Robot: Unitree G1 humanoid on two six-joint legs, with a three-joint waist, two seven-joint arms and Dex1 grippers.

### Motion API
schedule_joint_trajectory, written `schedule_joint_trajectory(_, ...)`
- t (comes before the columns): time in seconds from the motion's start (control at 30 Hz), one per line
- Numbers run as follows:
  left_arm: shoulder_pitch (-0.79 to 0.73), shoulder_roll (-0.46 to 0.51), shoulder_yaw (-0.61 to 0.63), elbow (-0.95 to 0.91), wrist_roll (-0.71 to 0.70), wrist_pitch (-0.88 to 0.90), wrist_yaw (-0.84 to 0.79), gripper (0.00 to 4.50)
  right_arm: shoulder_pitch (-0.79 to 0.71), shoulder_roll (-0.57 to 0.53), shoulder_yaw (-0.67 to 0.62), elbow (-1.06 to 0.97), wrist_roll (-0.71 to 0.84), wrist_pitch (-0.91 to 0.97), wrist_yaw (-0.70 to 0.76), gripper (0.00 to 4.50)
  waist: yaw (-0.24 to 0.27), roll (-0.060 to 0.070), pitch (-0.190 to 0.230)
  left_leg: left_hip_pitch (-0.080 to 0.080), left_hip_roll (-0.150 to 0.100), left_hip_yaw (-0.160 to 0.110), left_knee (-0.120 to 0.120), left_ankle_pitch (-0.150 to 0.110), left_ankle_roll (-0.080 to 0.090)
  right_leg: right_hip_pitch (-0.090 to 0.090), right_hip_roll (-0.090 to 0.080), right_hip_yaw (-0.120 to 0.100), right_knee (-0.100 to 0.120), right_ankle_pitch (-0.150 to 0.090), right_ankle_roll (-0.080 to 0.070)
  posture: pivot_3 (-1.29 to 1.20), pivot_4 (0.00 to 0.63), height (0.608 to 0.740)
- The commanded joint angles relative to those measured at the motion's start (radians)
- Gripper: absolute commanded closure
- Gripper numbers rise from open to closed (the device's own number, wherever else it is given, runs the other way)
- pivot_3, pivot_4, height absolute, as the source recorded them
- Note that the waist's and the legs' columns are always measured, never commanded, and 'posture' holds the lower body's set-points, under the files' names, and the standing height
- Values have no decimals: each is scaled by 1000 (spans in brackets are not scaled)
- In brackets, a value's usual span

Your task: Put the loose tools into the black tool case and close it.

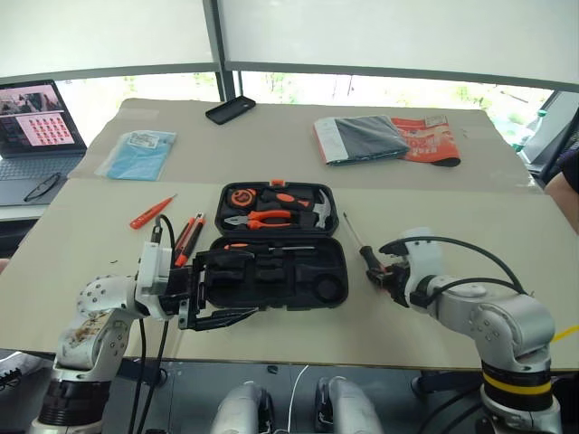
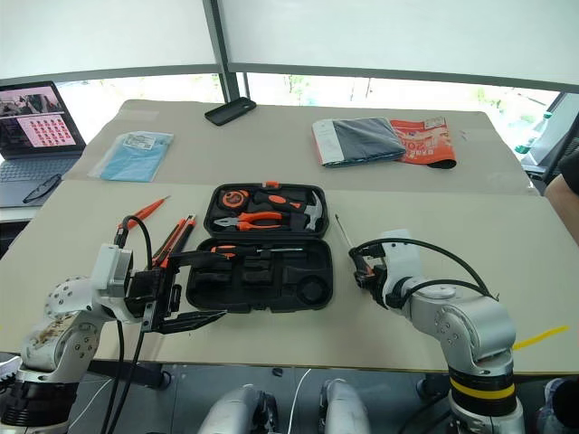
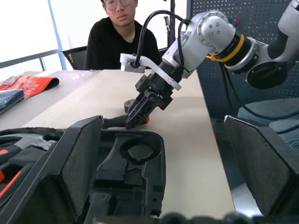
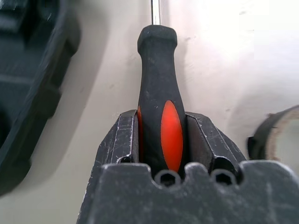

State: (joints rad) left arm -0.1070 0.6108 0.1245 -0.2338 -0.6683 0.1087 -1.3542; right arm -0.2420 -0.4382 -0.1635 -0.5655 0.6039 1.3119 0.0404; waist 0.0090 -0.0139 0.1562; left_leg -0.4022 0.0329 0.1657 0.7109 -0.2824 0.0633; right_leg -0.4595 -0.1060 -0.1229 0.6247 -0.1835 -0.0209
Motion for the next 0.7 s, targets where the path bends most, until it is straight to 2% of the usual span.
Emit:
schedule_joint_trajectory(0.03,0,2,38,16,-6,-24,13,0,14,-15,-41,-126,-37,-216,63,3401,-1,0,0,0,0,0,0,0,0,0,0,0,0,0,0,0,150,740)
schedule_joint_trajectory(0.1,3,7,50,28,-6,-29,13,0,16,-41,-21,-120,-64,-303,114,3401,-5,0,0,0,0,0,0,0,0,0,1,0,-1,0,0,0,150,740)
schedule_joint_trajectory(0.2,20,21,89,67,10,-49,23,0,-37,-156,89,-76,-118,-535,362,3401,-15,1,1,1,0,1,0,0,0,0,1,0,-1,0,0,0,150,740)
schedule_joint_trajectory(0.3,47,39,146,136,42,-69,60,0,-150,-223,228,20,-154,-655,574,3401,-27,1,1,3,1,1,0,-1,2,0,2,0,0,0,0,0,150,740)
schedule_joint_trajectory(0.37,89,63,199,180,66,-95,71,0,-268,-264,392,131,-245,-748,744,3401,-31,0,2,4,2,1,-1,-3,8,0,3,0,0,0,0,0,150,740)
schedule_joint_trajectory(0.53,150,91,243,146,66,-89,96,0,-454,-243,617,334,-392,-833,925,3401,-22,-1,3,2,4,0,-1,0,9,-1,0,-1,0,-2,-3,0,150,740)
schedule_joint_trajectory(0.57,161,92,249,130,63,-85,101,0,-490,-233,649,378,-423,-856,954,3401,-20,-1,3,1,4,0,-1,2,5,-3,-2,-1,1,-2,-4,0,150,740)
schedule_joint_trajectory(0.7,193,87,251,74,59,-75,129,0,-564,-217,699,513,-506,-926,1018,3401,-14,-1,3,-4,1,0,-1,3,3,-6,-6,-2,1,-1,-5,0,150,740)
